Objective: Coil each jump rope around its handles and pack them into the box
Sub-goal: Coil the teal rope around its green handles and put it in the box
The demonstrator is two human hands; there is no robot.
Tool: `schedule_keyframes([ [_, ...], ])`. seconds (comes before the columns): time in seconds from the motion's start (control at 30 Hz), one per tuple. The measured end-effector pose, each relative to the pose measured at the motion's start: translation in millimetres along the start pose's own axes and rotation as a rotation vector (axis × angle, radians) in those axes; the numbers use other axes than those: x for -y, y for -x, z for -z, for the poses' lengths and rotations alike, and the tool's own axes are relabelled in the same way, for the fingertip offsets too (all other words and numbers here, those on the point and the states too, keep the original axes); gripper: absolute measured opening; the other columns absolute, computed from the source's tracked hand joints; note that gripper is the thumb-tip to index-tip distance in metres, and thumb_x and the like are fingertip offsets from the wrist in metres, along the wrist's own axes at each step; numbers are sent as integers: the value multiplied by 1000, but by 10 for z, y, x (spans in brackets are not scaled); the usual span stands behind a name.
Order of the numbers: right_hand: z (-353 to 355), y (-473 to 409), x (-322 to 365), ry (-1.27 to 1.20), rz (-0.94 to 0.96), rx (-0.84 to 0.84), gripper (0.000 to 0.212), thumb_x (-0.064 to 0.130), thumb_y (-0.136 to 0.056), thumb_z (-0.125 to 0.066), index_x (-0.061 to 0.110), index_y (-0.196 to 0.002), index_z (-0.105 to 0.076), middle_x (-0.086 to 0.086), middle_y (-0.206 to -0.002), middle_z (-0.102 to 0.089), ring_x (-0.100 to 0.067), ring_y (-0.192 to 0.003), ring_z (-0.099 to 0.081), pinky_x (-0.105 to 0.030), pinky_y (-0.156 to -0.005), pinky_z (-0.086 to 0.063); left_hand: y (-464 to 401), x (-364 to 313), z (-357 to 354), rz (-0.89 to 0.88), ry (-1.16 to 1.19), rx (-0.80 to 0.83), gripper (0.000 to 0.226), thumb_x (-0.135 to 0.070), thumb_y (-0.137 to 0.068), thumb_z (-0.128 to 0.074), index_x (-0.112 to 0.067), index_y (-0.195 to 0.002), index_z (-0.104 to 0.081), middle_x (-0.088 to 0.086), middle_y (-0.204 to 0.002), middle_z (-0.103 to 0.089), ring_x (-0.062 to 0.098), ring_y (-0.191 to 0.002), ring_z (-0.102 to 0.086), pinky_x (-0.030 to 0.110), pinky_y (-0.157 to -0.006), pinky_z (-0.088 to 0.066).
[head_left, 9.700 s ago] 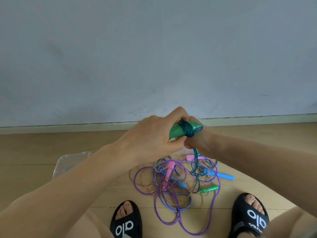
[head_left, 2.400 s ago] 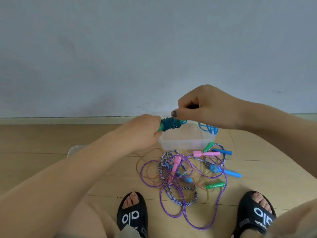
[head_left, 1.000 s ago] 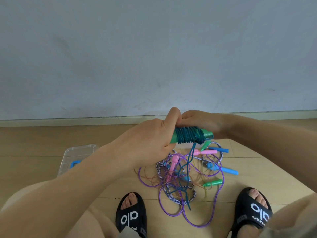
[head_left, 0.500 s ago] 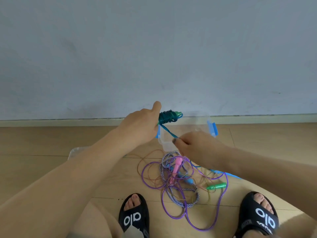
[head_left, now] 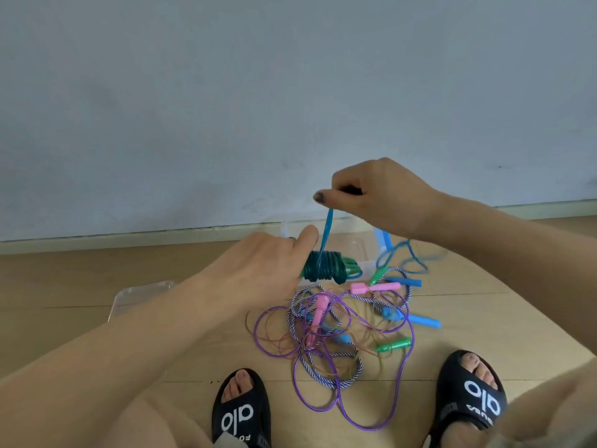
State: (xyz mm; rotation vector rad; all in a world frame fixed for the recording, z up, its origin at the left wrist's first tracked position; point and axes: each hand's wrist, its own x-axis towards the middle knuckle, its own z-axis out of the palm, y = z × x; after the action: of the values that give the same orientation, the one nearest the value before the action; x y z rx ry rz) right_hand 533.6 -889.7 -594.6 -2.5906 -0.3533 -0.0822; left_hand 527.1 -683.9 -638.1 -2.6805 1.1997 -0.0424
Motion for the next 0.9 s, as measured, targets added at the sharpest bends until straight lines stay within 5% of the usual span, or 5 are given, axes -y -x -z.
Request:
schedule_keyframes([
  [0.27,-267,33,9,-315,-53,227,49,41,-98,-53,13,-63,-34,1,-59,-25,-10,-54,-23,-26,-51,-21,156,-38,192,-7,330,-195,45,-28,-86,-65,-26,-100,-22,-2,-61,-55,26,-48,-50,32,-43,-32],
  [0.43,-548,207,46,-470,-267,405,43,-3,-93,-49,19,-60,-36,15,-48,-42,-2,-46,-37,-14,-51,-31,221,-36,193,59,459,-230,45,-25,-87,-61,-31,-110,-23,-1,-77,-63,26,-57,-55,39,-52,-46],
  [0.53,-728,304,105,-520,-326,316,39,24,-97,-45,25,-58,-42,13,-56,-48,-14,-58,-38,-30,-58,-35,185,43,173,127,471,-251,33,-21,-89,-56,-29,-108,-30,-3,-69,-53,23,-58,-51,37,-53,-42],
  [0.63,-715,395,207,-451,-381,290,52,38,-104,-32,15,-58,-41,8,-43,-41,-10,-40,-31,-20,-43,-27,120,210,100,249,445,-182,24,-20,-90,-53,-25,-102,-32,-2,-64,-48,24,-58,-50,37,-53,-41],
  [0.9,-374,369,456,216,40,132,54,50,-100,-31,13,-62,-38,-1,-53,-44,-22,-56,-45,-33,-50,-31,21,207,-134,167,-8,-37,29,-20,-91,-49,-17,-117,-36,-1,-64,-40,30,-58,-47,33,-49,-32],
])
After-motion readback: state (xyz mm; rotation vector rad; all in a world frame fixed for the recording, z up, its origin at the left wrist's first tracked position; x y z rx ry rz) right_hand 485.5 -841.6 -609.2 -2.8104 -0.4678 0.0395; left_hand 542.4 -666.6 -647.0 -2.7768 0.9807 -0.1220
